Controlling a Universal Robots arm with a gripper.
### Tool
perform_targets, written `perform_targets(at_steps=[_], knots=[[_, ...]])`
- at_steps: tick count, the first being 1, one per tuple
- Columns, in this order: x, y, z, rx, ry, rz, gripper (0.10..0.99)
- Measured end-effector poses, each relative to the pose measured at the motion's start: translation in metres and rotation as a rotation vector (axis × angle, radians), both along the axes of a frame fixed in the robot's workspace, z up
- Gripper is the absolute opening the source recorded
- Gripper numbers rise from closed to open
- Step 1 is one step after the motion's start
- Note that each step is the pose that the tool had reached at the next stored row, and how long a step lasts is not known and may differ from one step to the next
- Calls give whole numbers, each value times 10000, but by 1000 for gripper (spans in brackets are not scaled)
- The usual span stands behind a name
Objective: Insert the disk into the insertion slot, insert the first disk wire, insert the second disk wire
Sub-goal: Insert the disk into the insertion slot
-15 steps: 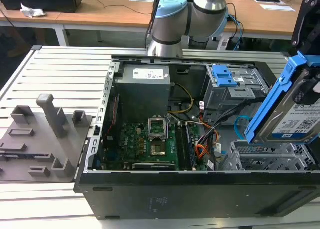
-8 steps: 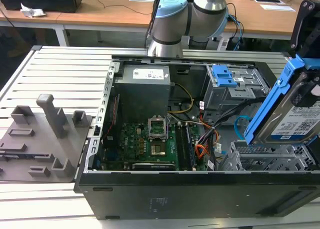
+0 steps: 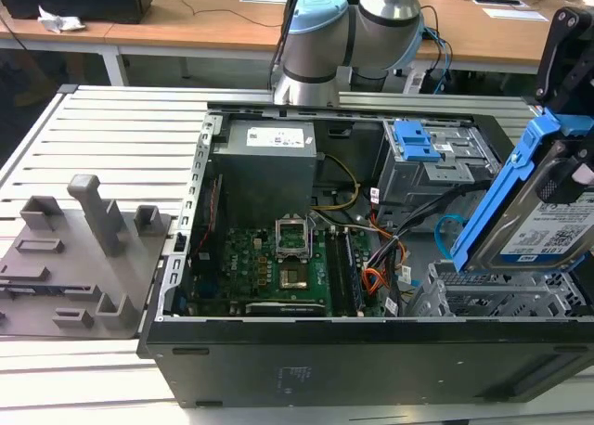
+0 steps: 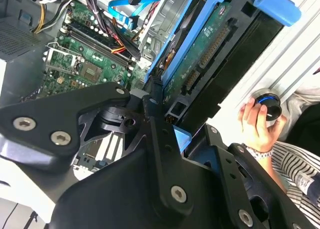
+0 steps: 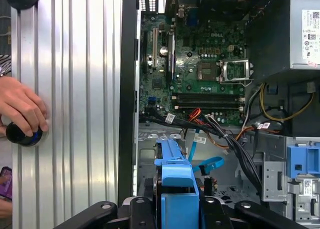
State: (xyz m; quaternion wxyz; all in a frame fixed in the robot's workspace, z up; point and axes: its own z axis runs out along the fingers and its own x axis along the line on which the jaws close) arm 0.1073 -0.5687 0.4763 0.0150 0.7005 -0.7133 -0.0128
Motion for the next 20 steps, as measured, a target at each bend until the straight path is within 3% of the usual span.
perform_targets(at_steps=[16,20], knots=[[0,0,-93,1,0,-1,365],[0,0,-171,1,0,-1,365]])
